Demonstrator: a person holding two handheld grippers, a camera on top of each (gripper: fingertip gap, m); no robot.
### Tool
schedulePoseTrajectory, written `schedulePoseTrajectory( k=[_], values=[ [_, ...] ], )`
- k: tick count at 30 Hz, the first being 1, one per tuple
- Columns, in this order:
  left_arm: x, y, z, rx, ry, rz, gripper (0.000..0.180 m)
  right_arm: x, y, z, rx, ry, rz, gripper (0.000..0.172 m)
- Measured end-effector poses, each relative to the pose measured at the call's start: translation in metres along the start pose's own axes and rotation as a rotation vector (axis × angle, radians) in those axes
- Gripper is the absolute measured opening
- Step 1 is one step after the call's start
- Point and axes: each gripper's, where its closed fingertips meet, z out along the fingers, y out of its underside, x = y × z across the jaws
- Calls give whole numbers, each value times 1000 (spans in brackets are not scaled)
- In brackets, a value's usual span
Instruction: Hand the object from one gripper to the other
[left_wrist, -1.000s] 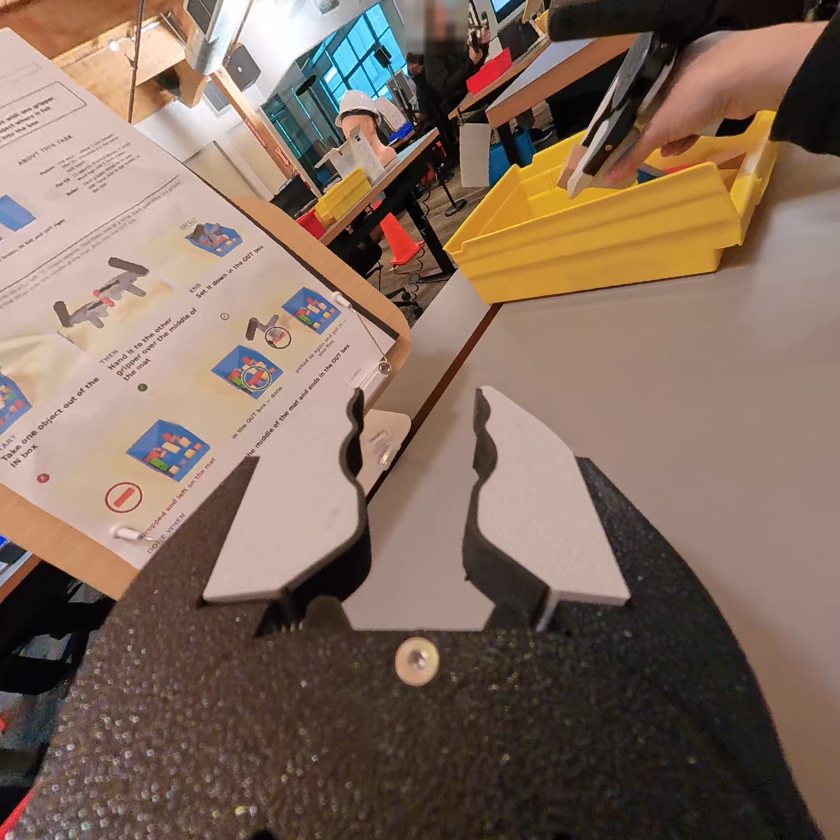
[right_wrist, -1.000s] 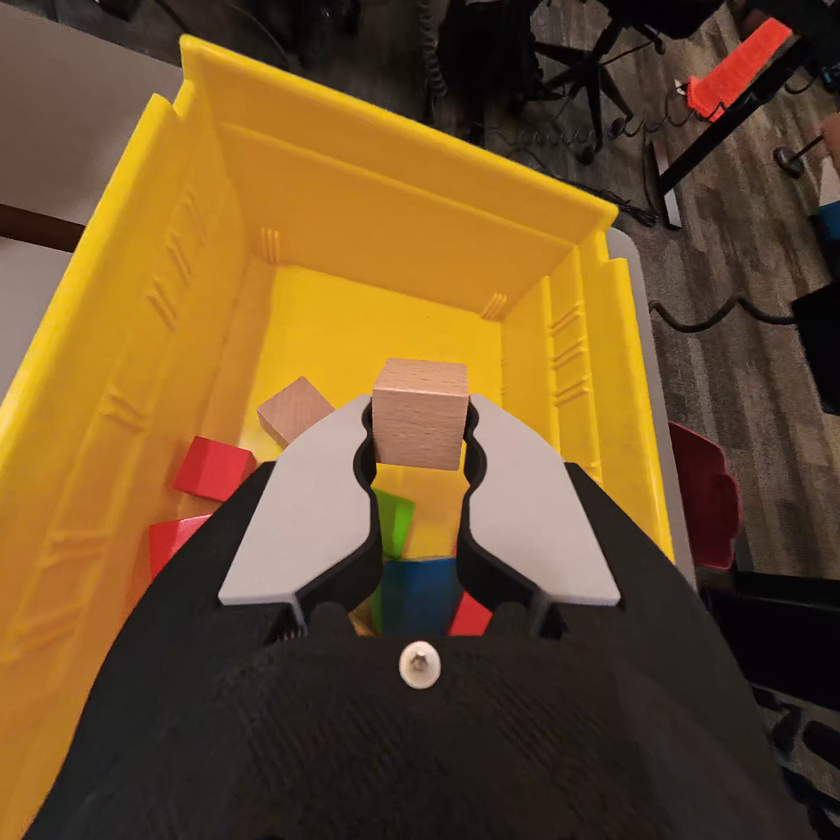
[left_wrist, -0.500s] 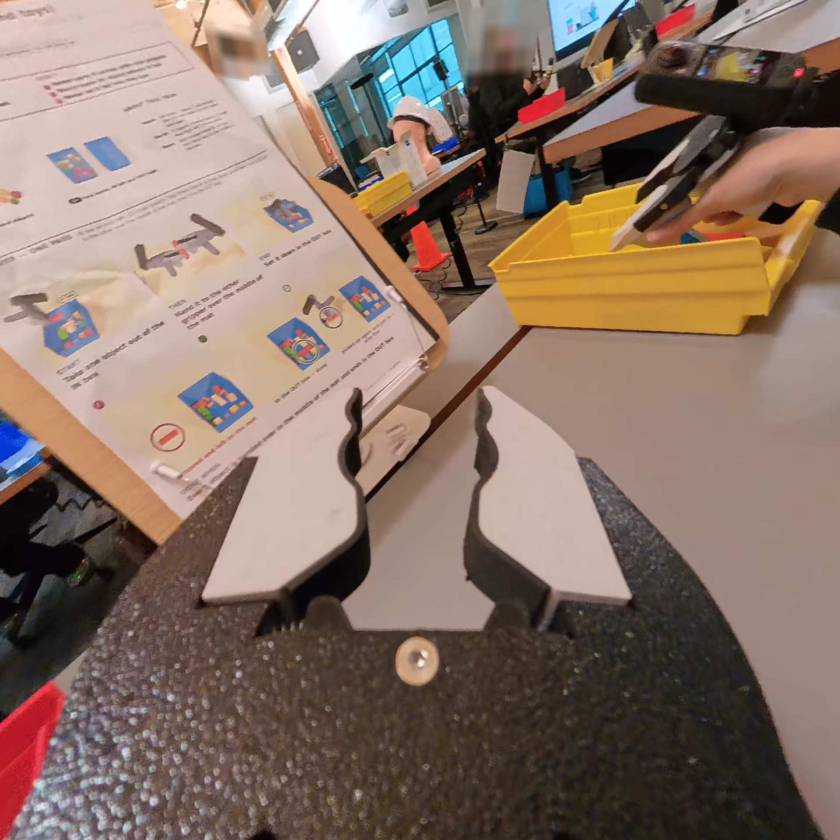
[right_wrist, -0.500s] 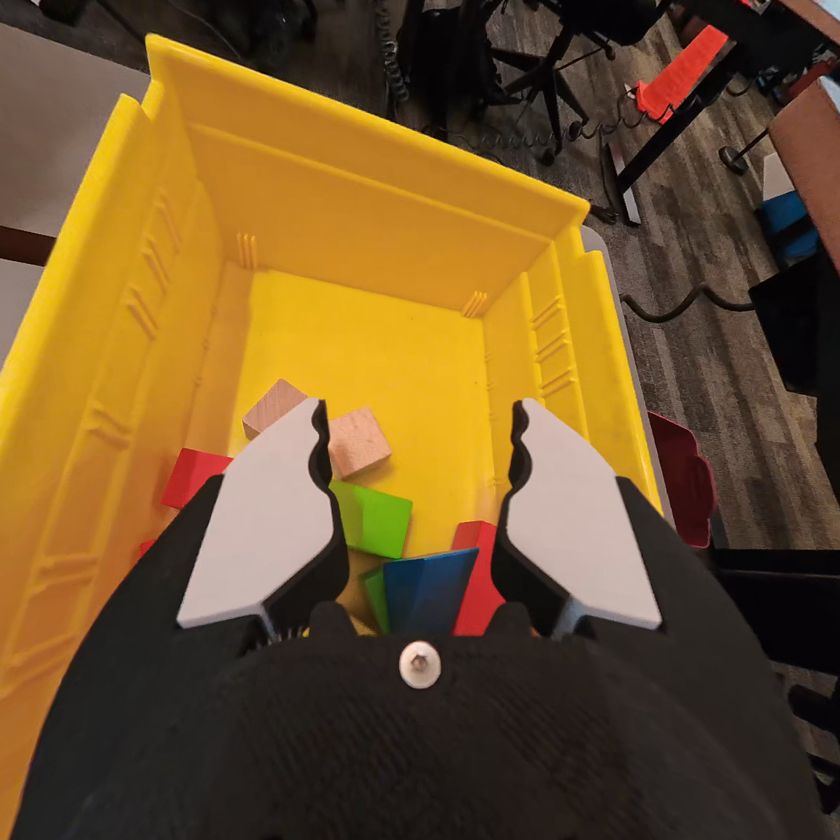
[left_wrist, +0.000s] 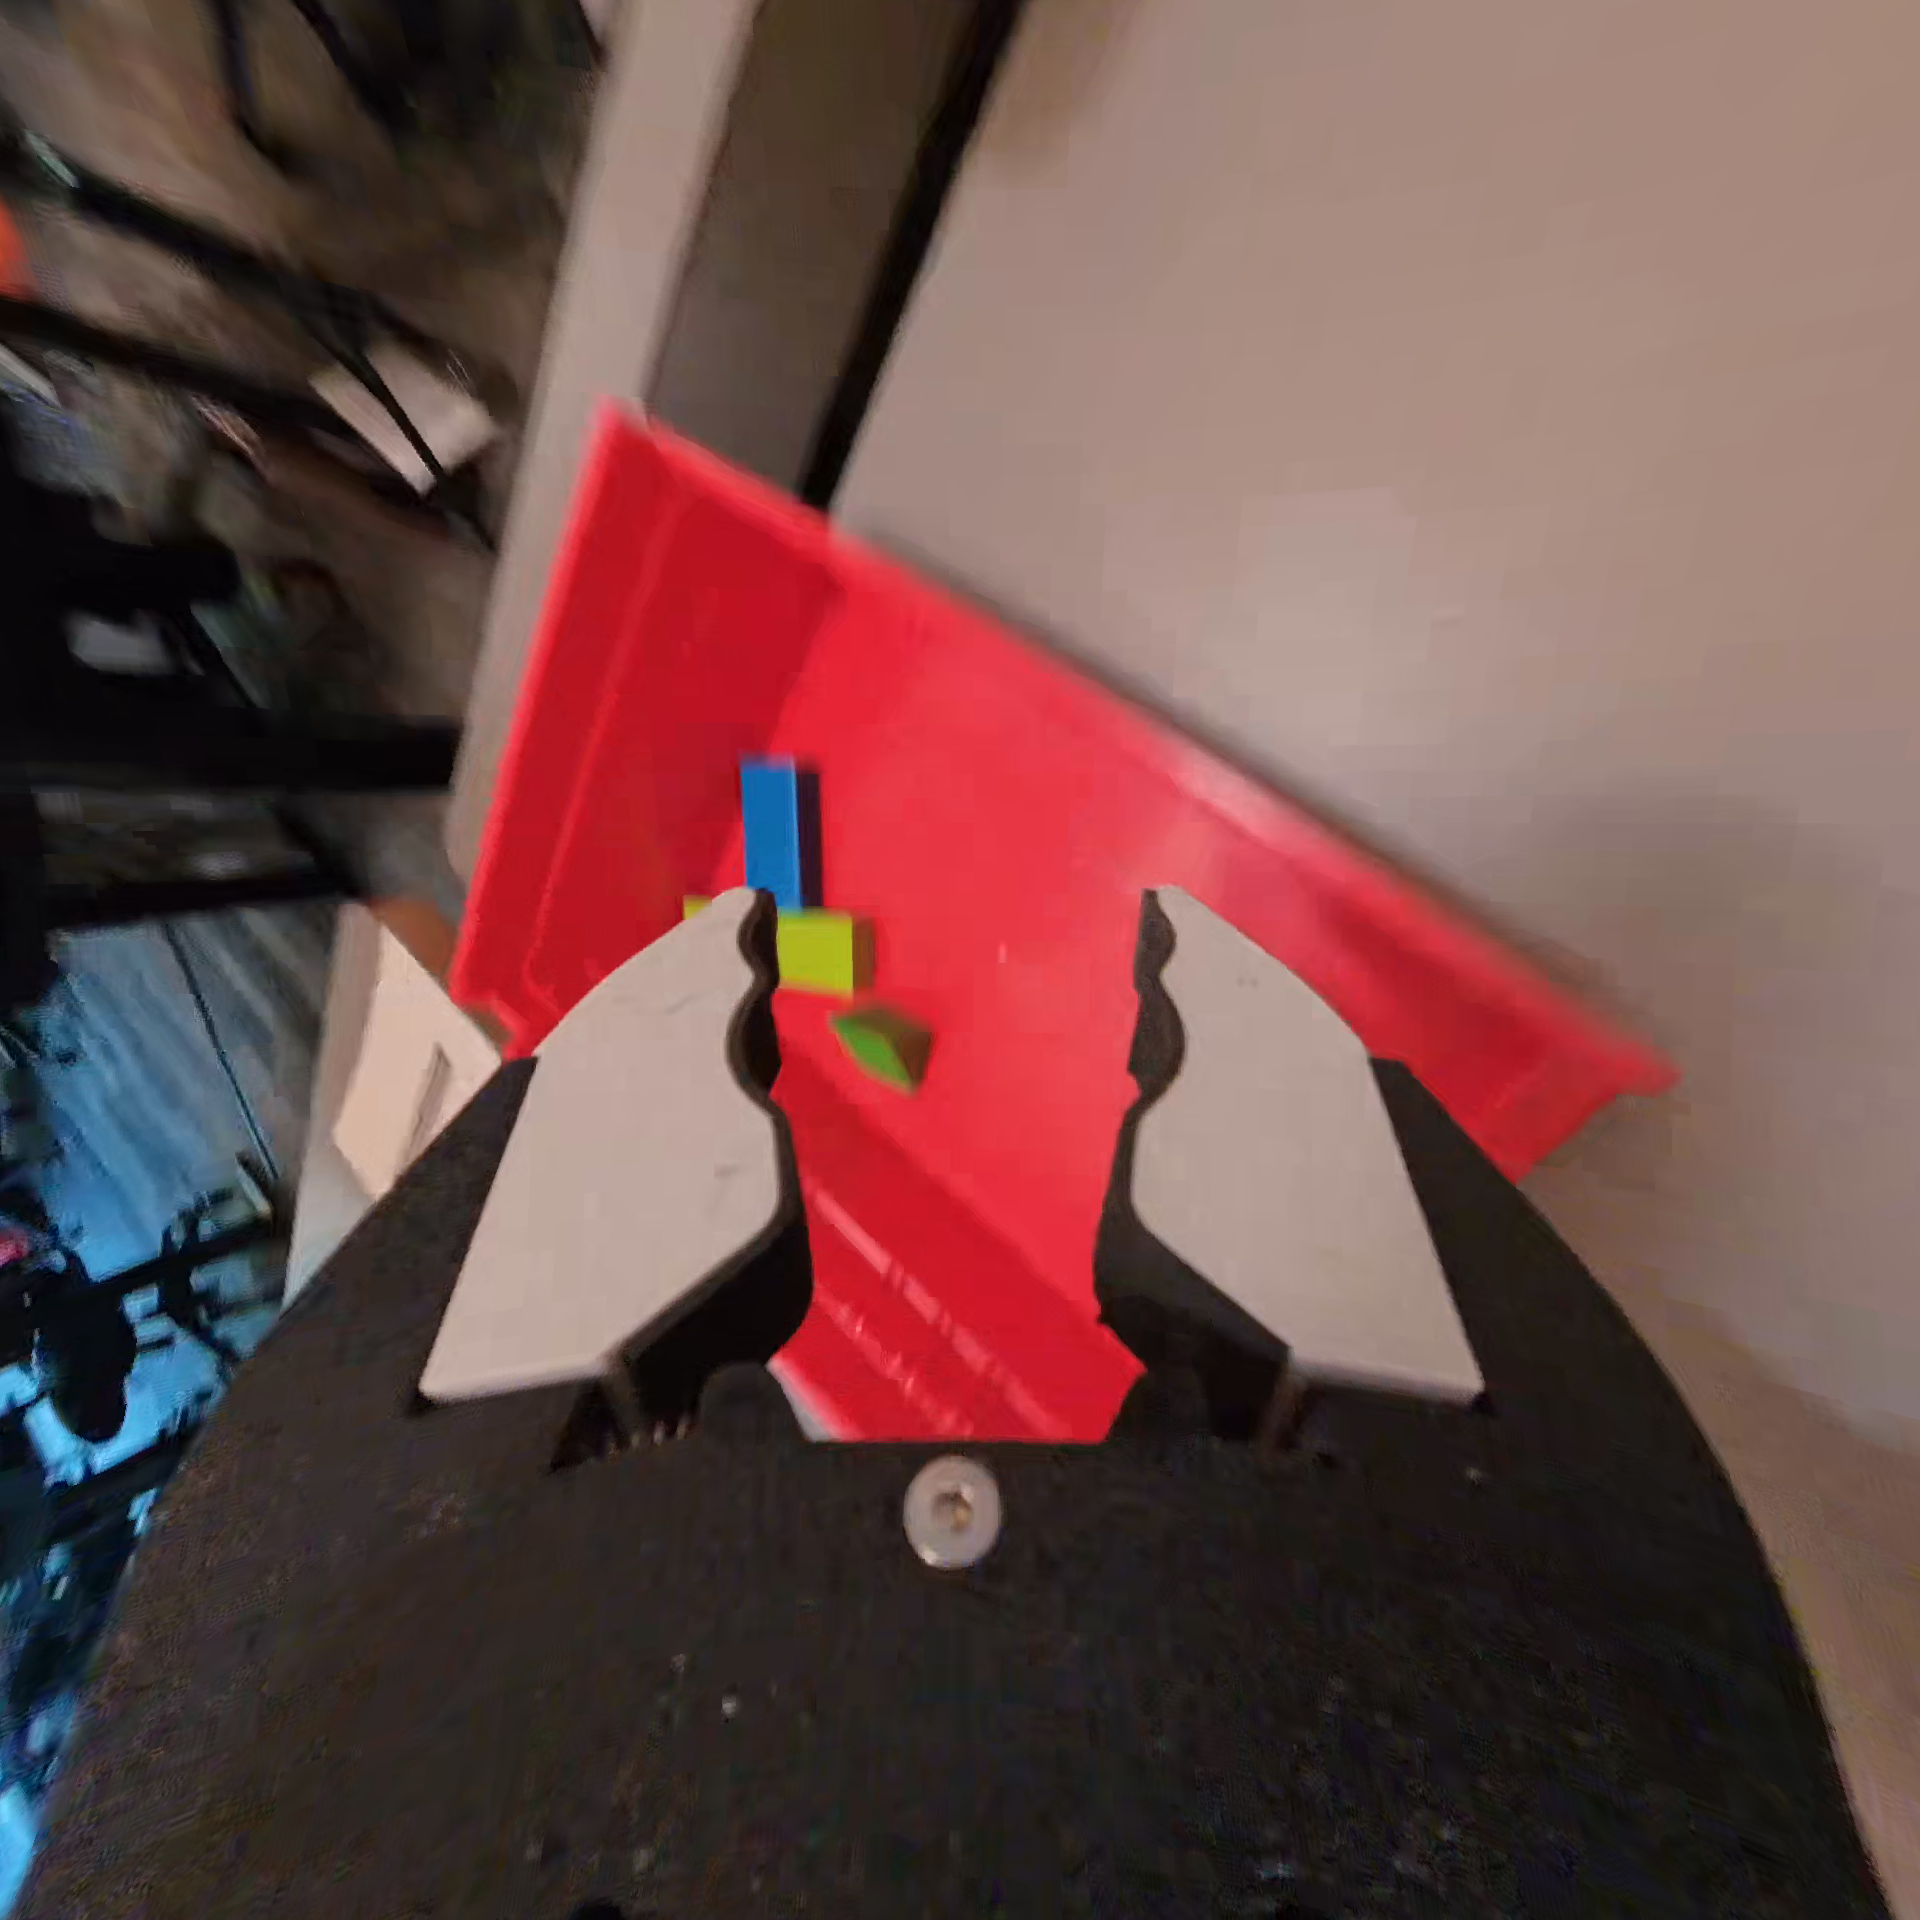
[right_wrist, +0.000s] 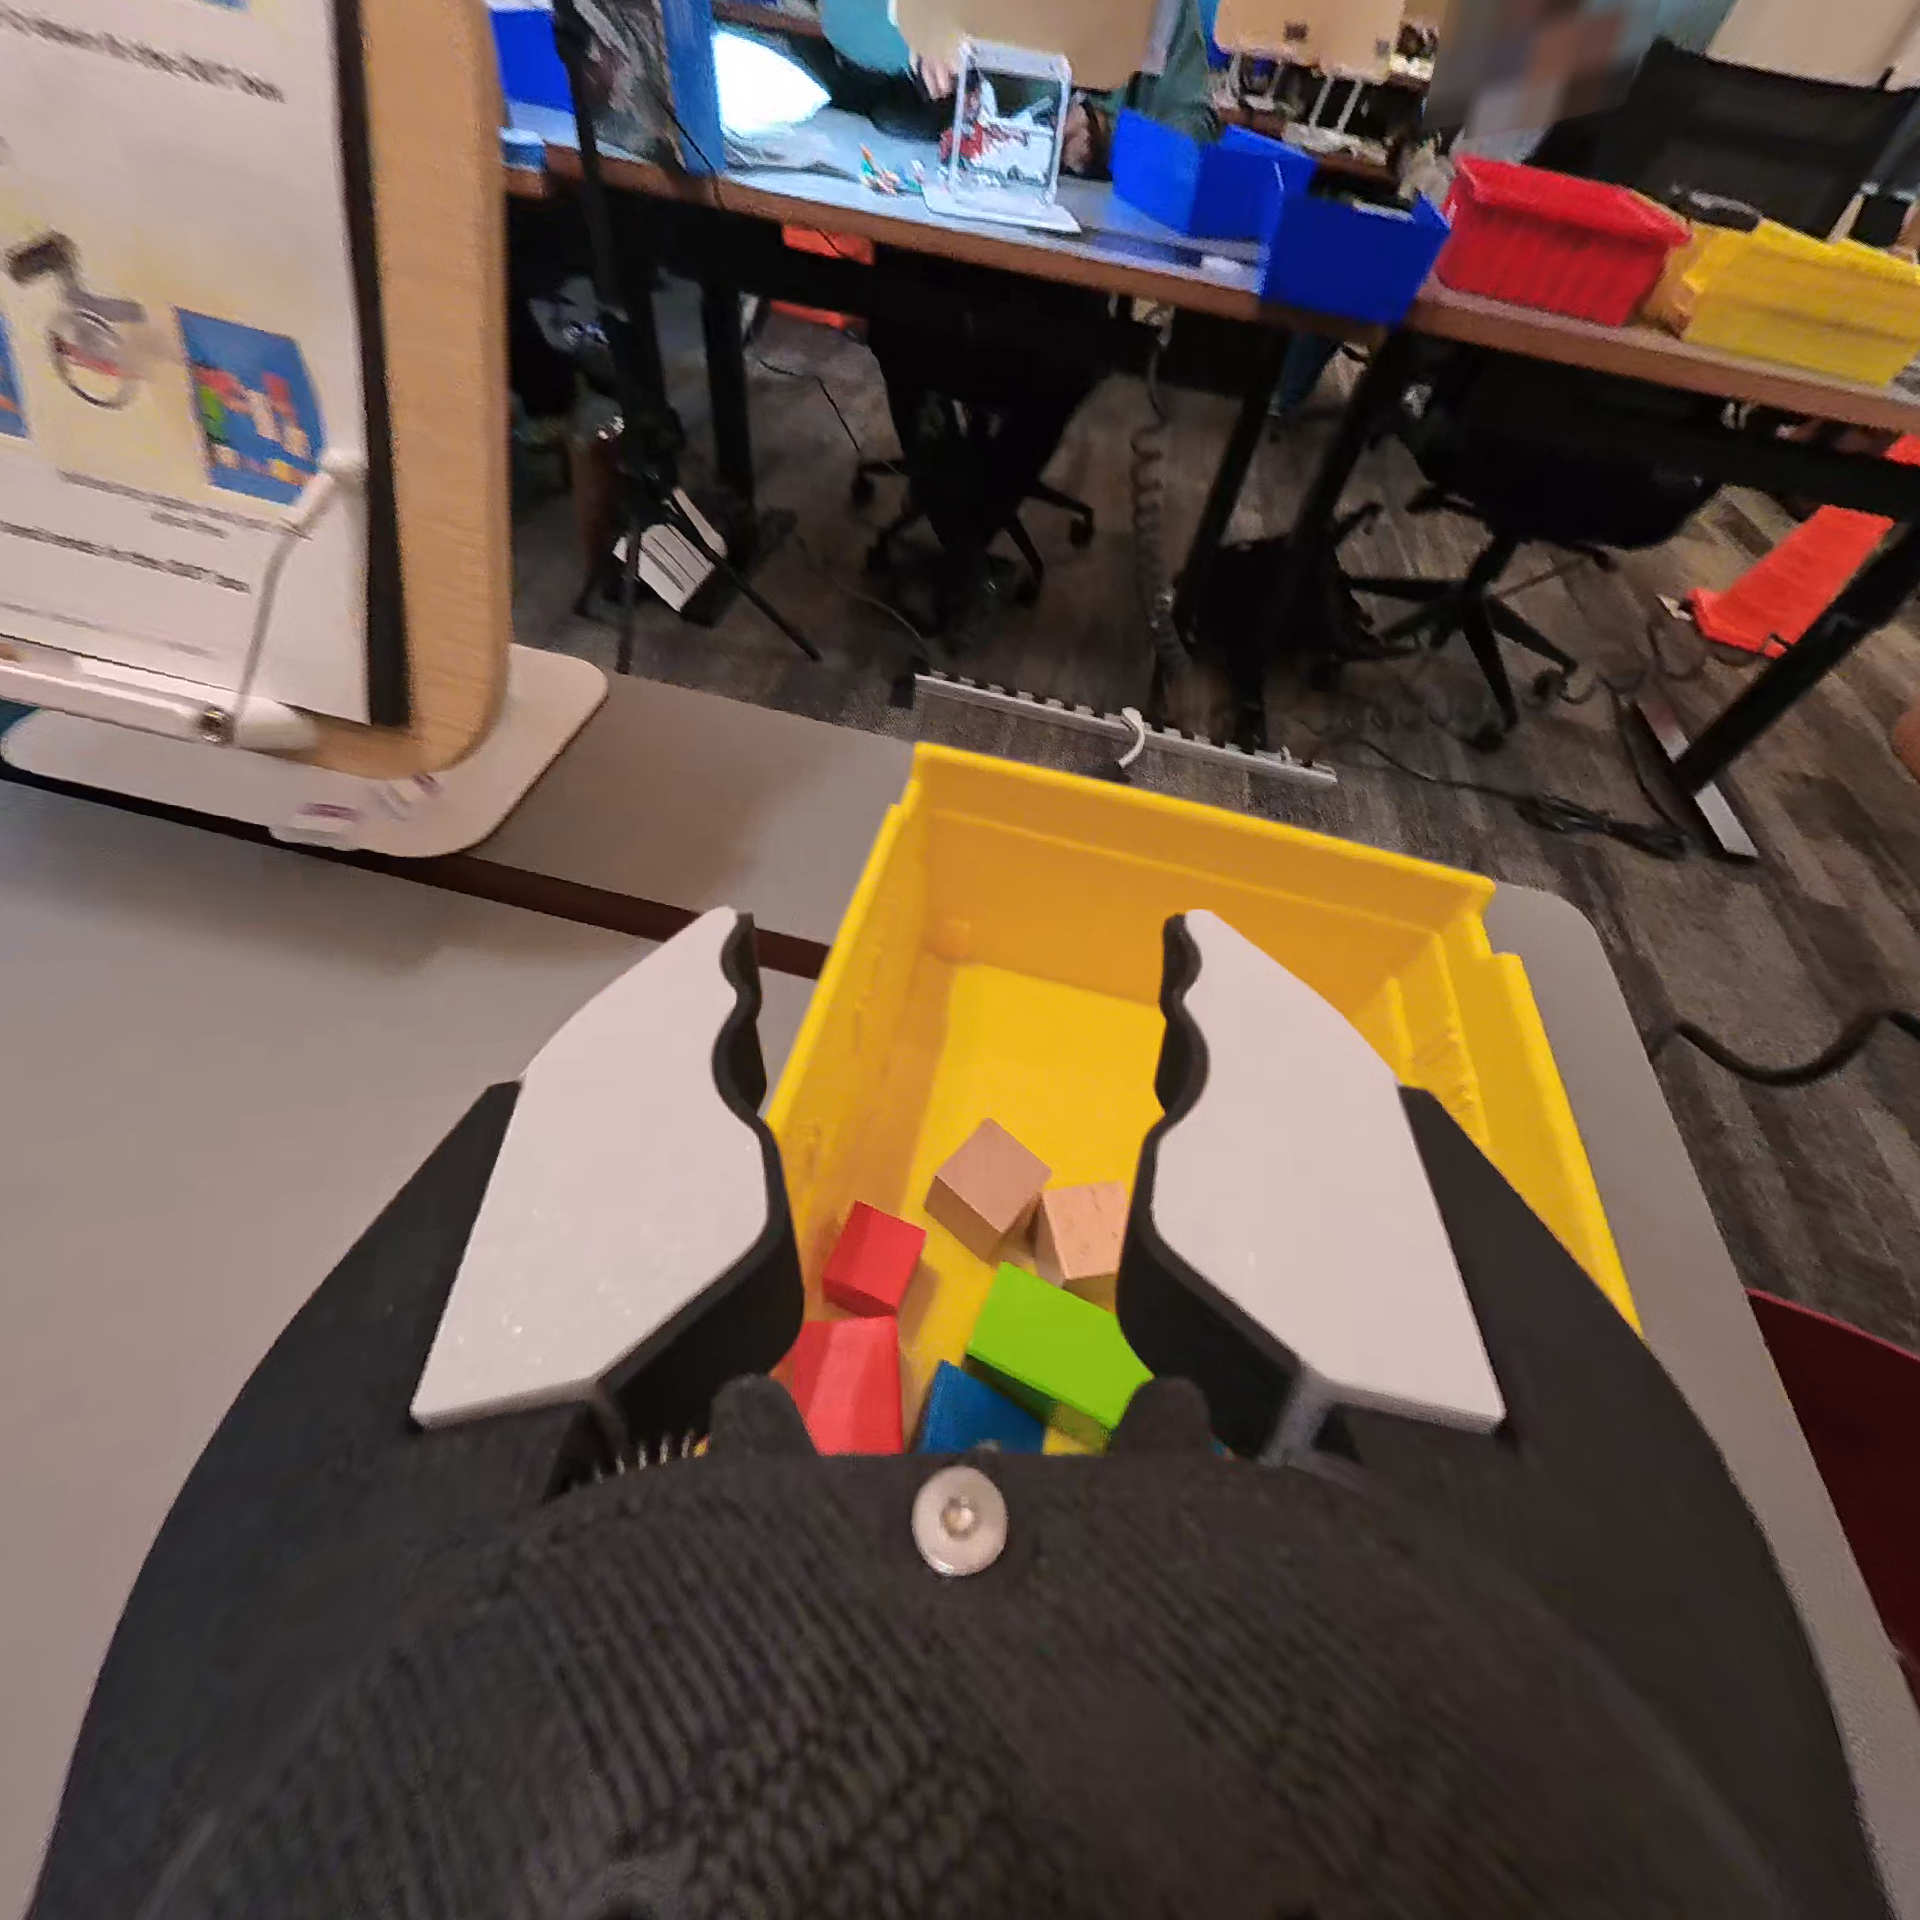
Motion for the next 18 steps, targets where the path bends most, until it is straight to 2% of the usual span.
schedulePoseTrajectory(
  k=[3,6,12,18],
  values=[
    [-15,63,27,-262,125,8,68,-14,-8,1,22,-28,-6,73],
    [-22,102,51,-432,198,95,65,-33,-13,1,25,-73,-35,71],
    [-28,126,93,-570,273,197,64,-63,-15,3,14,-155,-85,72],
    [-36,142,112,-679,296,270,55,-83,-14,2,0,-217,-118,75]
  ],
)
